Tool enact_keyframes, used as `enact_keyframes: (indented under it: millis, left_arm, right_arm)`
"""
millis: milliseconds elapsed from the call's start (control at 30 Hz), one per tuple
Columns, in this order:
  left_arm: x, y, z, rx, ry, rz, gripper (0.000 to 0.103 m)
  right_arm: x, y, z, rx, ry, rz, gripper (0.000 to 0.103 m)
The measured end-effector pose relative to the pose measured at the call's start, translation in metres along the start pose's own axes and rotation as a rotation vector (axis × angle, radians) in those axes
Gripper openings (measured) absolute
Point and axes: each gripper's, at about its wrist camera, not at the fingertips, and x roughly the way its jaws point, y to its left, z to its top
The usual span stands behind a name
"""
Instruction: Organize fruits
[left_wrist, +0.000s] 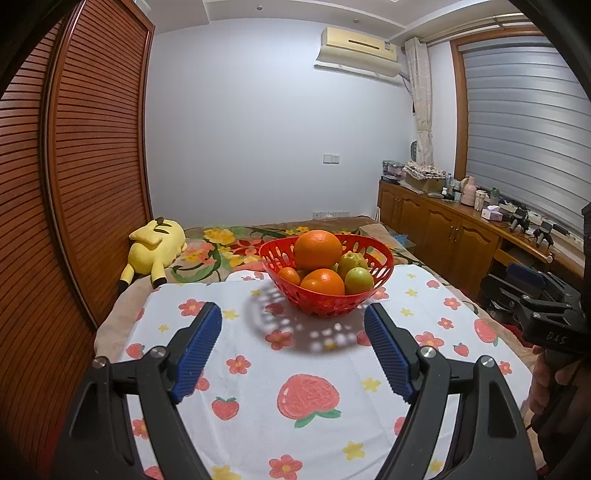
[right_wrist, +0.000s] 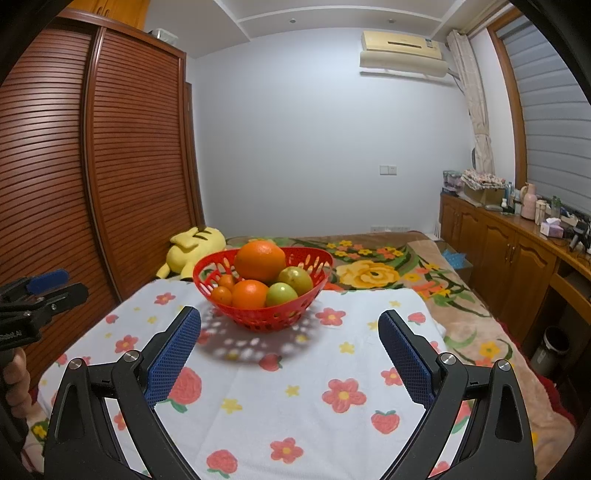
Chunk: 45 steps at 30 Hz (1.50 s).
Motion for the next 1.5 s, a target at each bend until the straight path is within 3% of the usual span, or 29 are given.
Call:
enact_keyframes:
  millis: [1500]
  left_arm:
    - [-0.0064, -0.0044, -0.001, 0.004, -0.015, 0.0, 0.081]
  right_arm:
    - [0.0001, 0.0002, 0.0007, -0.003, -0.002, -0.002, 0.099]
